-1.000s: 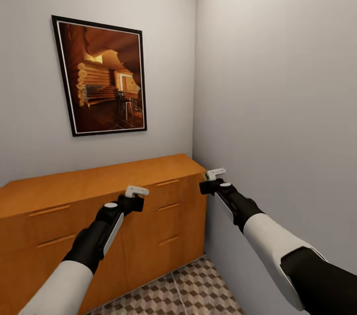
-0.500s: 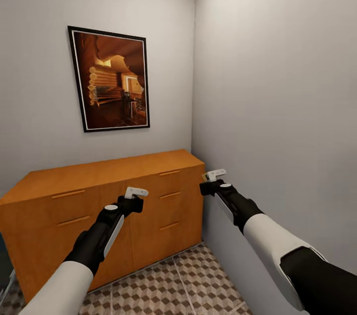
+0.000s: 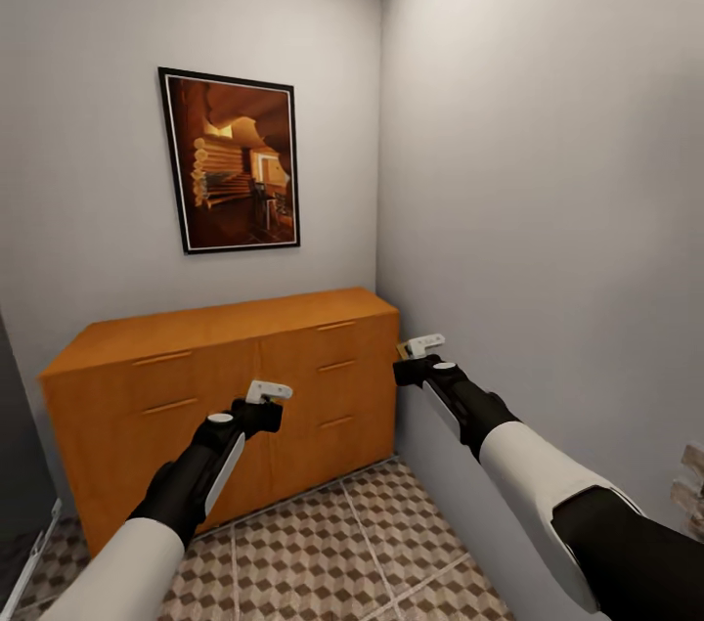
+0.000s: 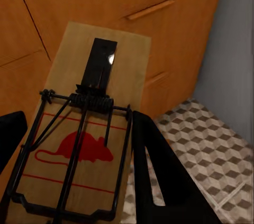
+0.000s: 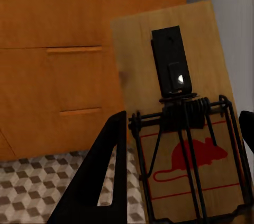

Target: Take the four mousetraps from the cabinet in the bathroom and place them on the bathroom floor. Make sure all four end up on the same floor surface, and ensure that at least two of them are either under or directly next to the same bathroom sink.

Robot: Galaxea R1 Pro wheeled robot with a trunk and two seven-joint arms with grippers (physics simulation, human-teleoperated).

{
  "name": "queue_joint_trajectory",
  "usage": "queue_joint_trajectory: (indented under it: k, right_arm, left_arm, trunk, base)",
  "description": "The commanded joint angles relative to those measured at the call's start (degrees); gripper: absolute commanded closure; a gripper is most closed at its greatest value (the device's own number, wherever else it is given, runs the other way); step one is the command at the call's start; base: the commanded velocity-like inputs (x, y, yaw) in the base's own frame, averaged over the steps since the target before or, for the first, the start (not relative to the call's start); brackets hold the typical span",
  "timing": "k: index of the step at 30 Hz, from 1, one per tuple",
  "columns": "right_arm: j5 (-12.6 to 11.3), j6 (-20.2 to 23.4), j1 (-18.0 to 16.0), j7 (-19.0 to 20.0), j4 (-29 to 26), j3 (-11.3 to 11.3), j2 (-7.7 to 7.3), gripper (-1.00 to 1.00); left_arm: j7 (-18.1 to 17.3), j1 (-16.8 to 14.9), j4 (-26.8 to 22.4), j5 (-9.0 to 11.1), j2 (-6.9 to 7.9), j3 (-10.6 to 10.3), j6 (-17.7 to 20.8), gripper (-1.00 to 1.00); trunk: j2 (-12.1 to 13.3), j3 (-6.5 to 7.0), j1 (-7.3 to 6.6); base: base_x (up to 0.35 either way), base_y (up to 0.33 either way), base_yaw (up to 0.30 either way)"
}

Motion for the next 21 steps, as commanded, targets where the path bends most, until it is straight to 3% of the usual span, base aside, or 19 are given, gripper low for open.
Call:
queue_joint_trajectory:
  k: [1, 11, 17, 21]
  right_arm:
    - [-0.52, 0.36, -0.05, -0.12, -0.08, 0.34, -0.01, 1.0]
    - [-0.27, 0.56, -0.05, -0.27, 2.25, 0.33, 0.19, 1.0]
    - [-0.45, 0.63, -0.05, -0.45, 2.84, 0.32, 0.18, 1.0]
    - [-0.42, 0.66, -0.05, -0.47, 3.12, 0.35, 0.18, 1.0]
  left_arm:
    - [-0.24, -0.01, 0.76, -0.1, -0.03, 0.04, 0.12, 1.0]
    - [-0.04, 0.06, 8.33, 0.85, -0.09, 0.04, -1.0, 1.0]
    - [0.04, 0.11, 11.58, 0.92, -0.06, 0.12, -5.26, 1.0]
    - [-0.03, 0.11, 12.39, 1.03, -0.11, 0.12, -5.75, 1.0]
  trunk:
    - [-0.05, -0.07, -0.04]
    - [-0.05, -0.07, -0.04]
    - [-0.05, -0.07, -0.04]
    - [-0.05, -0.07, -0.04]
  base:
    - [-0.344, 0.0, 0.0]
    - [-0.344, 0.0, 0.0]
    - [-0.344, 0.0, 0.0]
    - [-0.344, 0.0, 0.0]
